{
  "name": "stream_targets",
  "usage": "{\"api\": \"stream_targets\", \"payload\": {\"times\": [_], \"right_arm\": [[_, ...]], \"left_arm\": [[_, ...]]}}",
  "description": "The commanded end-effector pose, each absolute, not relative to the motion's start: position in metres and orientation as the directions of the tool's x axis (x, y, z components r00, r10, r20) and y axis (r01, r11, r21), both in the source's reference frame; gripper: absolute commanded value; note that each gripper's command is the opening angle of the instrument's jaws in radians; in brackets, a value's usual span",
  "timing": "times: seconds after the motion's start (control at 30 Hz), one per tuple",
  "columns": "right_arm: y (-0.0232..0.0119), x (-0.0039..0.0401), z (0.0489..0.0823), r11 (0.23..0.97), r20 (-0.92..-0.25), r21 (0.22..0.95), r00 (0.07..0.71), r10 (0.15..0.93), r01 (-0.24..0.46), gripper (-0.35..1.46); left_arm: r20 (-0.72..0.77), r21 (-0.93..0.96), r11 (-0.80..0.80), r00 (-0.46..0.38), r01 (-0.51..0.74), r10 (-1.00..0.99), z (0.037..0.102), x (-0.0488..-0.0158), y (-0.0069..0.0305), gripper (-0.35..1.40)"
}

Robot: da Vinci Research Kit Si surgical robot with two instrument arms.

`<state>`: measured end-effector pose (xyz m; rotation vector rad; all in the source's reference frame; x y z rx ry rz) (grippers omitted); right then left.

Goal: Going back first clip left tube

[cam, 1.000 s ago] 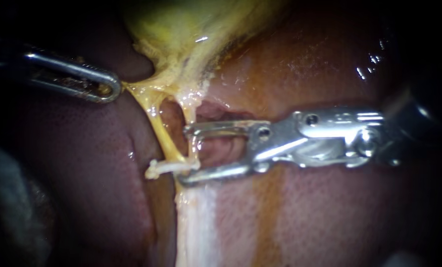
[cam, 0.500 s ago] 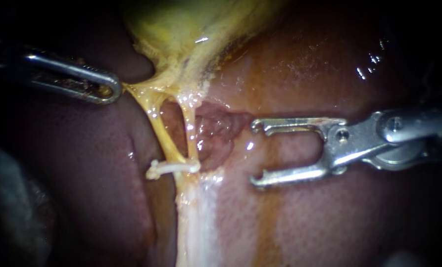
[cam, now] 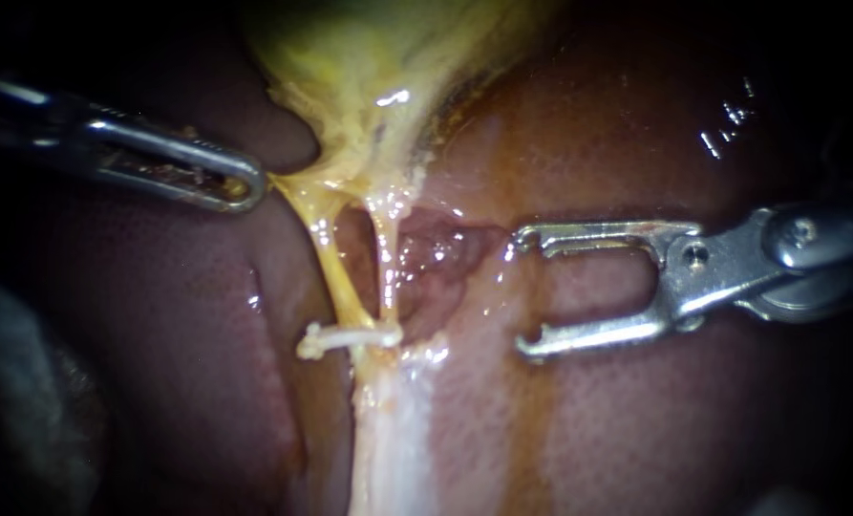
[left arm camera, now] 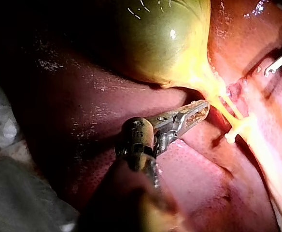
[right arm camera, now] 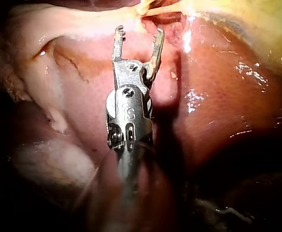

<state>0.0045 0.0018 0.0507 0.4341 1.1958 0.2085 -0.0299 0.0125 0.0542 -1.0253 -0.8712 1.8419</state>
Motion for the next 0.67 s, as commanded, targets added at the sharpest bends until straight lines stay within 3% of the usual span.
{"api": "stream_targets", "payload": {"times": [0.03,0.67], "right_arm": [[0.0018,0.0045,0.0507,0.899,-0.852,0.432,0.36,0.381,0.07,0.49],[0.0018,0.0044,0.0507,0.899,-0.852,0.432,0.36,0.381,0.071,0.49]], "left_arm": [[-0.309,-0.851,-0.411,-0.322,-0.326,0.895,0.0546,-0.0304,0.0123,-0.35],[-0.312,-0.852,-0.416,-0.329,-0.319,0.891,0.0562,-0.0317,0.012,-0.35]]}}
